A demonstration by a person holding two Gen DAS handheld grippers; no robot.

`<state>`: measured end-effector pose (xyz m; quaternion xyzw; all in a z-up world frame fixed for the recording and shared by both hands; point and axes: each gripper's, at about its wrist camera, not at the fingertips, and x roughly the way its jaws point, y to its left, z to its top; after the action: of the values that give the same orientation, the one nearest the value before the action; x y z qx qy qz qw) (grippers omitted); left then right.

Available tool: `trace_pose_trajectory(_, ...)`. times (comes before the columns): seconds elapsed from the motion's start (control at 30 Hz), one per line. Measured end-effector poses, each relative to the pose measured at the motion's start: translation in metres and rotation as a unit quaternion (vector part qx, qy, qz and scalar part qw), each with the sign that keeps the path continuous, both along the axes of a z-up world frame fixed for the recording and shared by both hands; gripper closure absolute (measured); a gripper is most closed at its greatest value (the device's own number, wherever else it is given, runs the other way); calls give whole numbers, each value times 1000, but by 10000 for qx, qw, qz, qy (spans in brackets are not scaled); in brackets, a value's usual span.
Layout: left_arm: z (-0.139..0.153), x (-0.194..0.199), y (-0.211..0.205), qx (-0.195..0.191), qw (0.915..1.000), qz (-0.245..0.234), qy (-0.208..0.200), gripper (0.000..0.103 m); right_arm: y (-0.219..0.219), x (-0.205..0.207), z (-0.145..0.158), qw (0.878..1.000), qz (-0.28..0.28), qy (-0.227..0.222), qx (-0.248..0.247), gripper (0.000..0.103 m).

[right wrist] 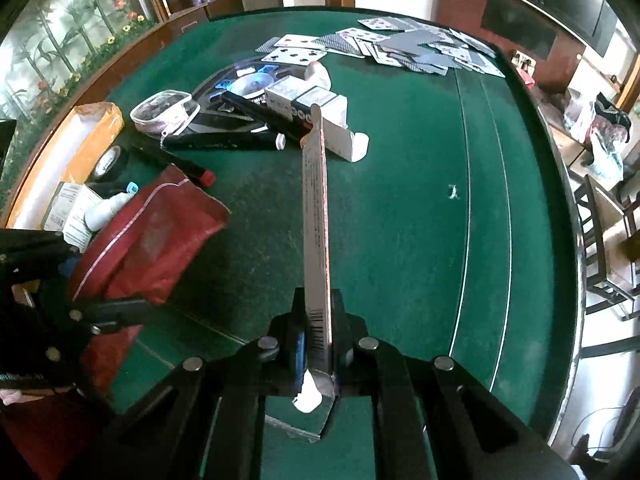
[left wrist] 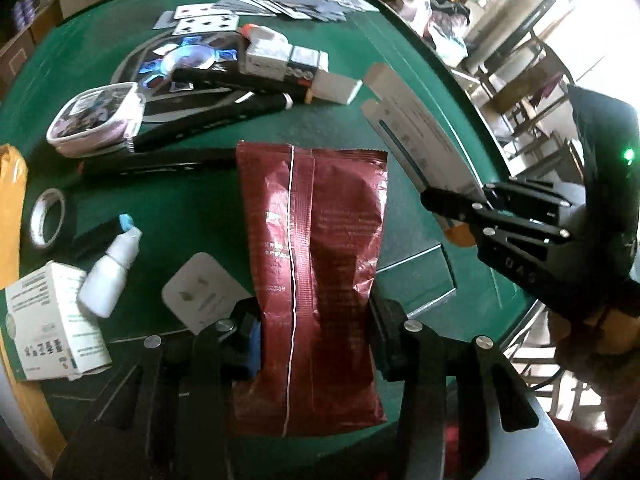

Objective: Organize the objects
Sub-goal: 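Carry the red bag and white-blue box with both tools over the cardboard box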

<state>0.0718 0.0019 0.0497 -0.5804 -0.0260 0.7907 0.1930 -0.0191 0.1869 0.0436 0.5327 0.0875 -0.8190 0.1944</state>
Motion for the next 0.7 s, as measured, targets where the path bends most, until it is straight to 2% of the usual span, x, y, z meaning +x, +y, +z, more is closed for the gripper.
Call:
trace_pose_trajectory(0.23, 6, -11, -3, 33, 9996, 262, 78, 62, -6, 3, 11, 9999, 48, 112, -17, 95)
trace_pose_trajectory(0.7, 38, -9, -60, 76, 9954, 826, 470, 62, -42, 7, 39, 9987, 305, 381, -111, 95)
